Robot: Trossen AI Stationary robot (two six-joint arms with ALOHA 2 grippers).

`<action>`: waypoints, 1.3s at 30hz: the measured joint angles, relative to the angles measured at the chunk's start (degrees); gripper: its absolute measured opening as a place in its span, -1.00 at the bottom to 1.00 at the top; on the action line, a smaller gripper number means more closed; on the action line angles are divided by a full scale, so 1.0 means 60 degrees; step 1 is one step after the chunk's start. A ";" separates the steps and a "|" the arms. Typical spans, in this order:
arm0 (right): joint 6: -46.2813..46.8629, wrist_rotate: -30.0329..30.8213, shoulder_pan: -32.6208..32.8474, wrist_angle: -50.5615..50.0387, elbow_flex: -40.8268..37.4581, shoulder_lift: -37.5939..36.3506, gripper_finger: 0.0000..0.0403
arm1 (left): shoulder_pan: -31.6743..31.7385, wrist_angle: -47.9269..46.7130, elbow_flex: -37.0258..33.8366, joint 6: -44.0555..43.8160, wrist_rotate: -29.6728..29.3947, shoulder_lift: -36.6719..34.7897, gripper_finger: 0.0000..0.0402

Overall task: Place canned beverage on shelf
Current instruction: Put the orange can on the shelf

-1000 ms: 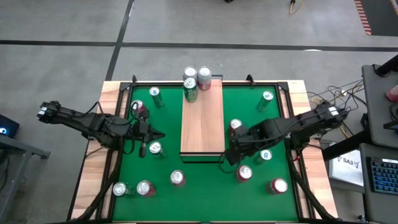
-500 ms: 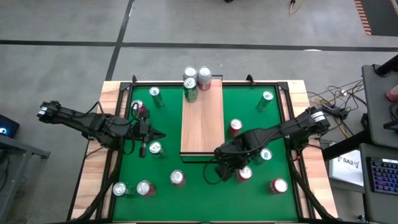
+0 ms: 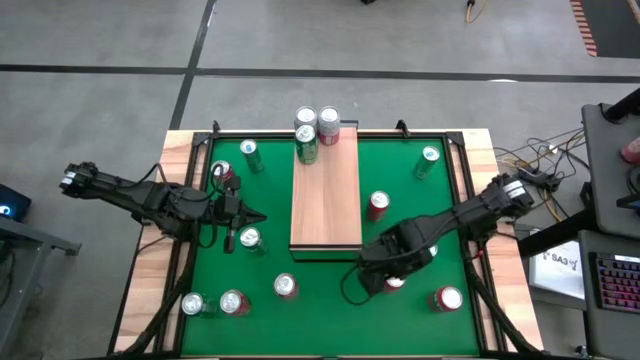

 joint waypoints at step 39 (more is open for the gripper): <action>0.0552 0.1934 0.0865 -0.0338 -0.0084 0.1647 0.61 | -0.0002 -0.0102 0.0000 -0.0043 0.0004 0.0011 -1.00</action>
